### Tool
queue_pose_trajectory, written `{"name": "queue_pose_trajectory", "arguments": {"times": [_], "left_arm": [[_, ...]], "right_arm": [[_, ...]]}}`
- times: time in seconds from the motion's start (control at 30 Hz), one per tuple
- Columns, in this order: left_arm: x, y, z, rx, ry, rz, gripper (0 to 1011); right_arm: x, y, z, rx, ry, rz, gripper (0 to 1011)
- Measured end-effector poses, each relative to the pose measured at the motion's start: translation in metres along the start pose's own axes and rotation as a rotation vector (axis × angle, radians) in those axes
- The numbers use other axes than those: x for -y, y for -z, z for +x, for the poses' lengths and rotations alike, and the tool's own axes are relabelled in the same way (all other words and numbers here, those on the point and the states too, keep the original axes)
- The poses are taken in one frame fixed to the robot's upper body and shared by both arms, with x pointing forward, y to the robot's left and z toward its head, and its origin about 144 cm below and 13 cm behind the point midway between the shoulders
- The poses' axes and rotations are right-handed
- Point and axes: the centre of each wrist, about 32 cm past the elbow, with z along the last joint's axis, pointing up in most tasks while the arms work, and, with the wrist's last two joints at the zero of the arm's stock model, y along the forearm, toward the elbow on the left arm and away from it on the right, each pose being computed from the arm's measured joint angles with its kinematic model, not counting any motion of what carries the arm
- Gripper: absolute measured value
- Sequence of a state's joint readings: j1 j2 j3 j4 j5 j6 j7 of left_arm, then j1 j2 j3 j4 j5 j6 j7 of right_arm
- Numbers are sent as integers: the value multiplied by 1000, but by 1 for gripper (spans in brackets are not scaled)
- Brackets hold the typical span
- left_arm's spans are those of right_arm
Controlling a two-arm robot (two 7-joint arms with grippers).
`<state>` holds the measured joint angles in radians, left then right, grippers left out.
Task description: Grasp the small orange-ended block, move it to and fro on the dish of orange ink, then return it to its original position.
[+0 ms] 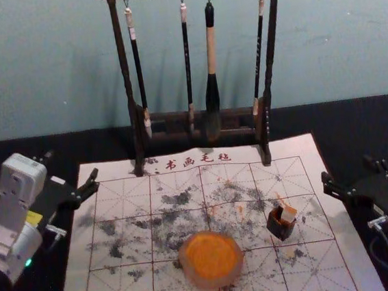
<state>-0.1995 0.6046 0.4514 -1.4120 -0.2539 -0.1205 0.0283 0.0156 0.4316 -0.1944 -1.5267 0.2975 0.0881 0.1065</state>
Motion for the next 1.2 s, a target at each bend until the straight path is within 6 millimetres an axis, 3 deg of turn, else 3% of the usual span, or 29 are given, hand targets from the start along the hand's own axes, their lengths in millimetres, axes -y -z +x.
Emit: {"name": "queue_pose_trajectory", "arguments": {"times": [1.2], "left_arm": [[0,0,0,0,0,0,1001]], "right_arm": [[0,-1,0,0,-5,4,1000]]}}
